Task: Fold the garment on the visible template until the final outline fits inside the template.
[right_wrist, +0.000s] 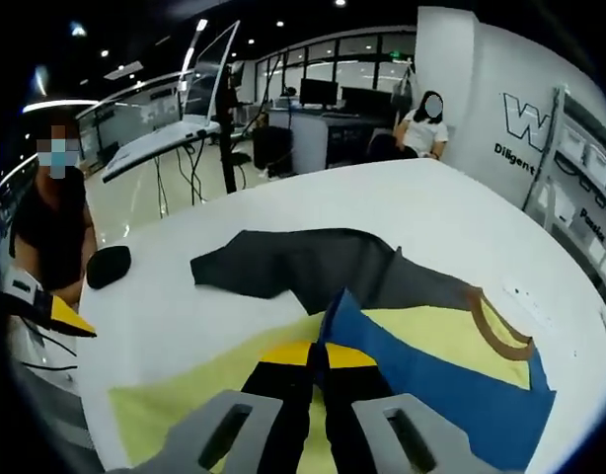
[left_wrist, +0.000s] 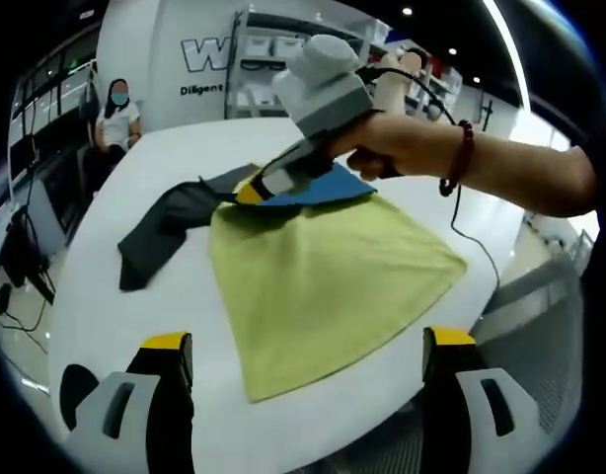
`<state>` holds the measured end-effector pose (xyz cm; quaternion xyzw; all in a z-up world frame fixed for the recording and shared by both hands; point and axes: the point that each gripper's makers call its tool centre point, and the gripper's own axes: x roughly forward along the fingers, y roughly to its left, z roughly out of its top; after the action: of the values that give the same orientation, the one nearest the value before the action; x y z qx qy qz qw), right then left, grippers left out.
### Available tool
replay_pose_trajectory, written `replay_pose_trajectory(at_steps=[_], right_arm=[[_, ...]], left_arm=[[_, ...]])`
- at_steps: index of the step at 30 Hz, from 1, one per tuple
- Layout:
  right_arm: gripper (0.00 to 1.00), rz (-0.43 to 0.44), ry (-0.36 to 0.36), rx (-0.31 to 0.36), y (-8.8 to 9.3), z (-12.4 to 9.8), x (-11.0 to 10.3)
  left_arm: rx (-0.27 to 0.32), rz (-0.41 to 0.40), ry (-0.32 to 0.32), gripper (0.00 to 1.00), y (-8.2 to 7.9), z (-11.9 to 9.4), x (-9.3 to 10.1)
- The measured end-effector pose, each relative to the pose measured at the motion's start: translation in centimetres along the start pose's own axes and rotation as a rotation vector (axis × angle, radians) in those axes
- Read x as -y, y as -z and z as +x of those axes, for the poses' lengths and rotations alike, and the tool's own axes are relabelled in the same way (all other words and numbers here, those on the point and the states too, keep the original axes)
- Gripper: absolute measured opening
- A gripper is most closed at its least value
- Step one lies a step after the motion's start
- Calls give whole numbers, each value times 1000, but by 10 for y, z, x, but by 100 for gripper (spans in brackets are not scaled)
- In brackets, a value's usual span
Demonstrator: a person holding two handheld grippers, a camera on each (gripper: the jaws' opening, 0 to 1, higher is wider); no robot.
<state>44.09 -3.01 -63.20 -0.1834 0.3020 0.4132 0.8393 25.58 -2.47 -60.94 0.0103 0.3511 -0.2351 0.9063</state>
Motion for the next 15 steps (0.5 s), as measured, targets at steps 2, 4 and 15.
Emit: replay_pose_trajectory(at_steps=[2,4,15], right_arm=[[0,-9,-2,4,1,2,-1],[0,-22,-2,12,3,4,-2],[0,12,-35,-17,23,22,-11]], left_arm=[[3,-3,-4,91,1,-1,-2],[4,-5,-5,91,1,-1,-3],[0,-10,-14,91,4,-3,-7]])
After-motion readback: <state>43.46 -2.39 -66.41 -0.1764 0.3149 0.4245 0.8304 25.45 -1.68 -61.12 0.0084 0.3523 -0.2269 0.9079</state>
